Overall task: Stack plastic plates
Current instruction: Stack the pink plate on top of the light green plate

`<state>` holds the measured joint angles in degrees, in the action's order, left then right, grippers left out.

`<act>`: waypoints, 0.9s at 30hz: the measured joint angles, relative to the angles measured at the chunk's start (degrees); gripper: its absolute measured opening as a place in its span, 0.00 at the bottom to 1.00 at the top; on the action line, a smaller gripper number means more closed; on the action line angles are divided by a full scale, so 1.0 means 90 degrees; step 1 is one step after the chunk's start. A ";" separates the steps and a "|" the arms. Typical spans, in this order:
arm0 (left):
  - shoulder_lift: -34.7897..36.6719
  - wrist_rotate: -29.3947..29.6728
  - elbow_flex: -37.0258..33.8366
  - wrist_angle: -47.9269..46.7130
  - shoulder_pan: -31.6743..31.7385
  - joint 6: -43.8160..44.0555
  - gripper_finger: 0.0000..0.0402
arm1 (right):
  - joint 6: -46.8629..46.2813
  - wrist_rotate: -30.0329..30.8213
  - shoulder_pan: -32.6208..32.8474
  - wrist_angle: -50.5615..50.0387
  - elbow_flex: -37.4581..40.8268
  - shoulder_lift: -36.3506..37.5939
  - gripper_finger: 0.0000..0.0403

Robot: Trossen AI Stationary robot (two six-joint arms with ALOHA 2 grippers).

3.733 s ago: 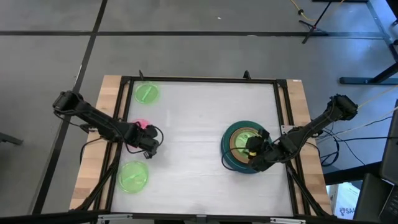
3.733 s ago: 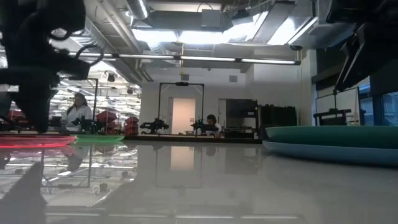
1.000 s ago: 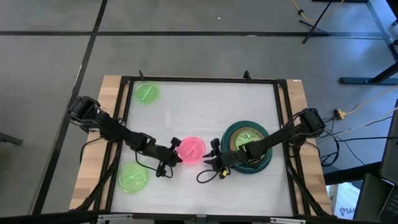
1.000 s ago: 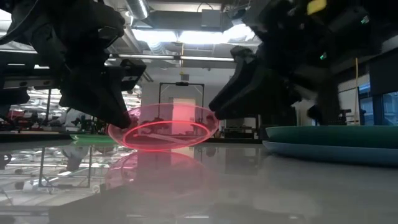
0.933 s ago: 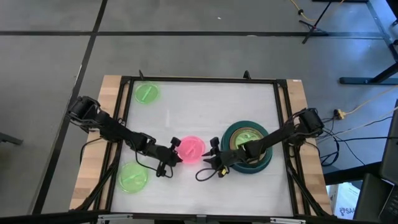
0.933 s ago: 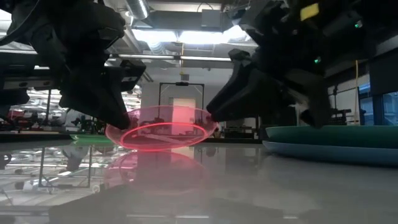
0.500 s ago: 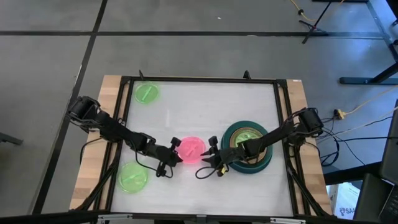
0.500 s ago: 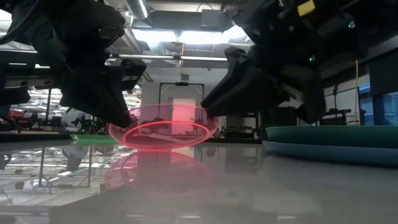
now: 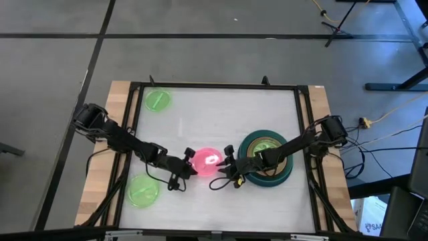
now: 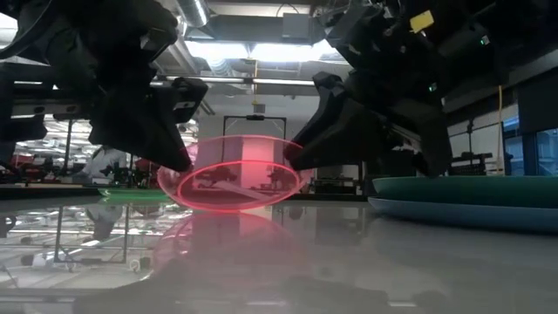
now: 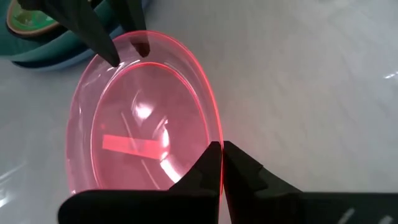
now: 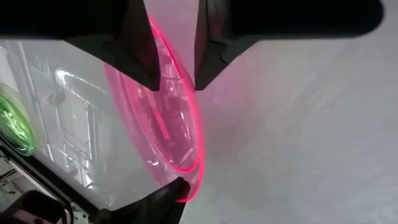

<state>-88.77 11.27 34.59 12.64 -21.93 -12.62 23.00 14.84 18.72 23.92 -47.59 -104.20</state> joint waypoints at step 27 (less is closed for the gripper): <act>0.1108 0.0479 0.0007 -0.0844 -0.0102 0.1345 0.39 | 0.0337 0.1904 0.0624 -0.2578 -0.1019 0.0406 0.01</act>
<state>-78.80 15.58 34.65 5.05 -22.85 -0.52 26.03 31.97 24.33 0.71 -56.76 -100.55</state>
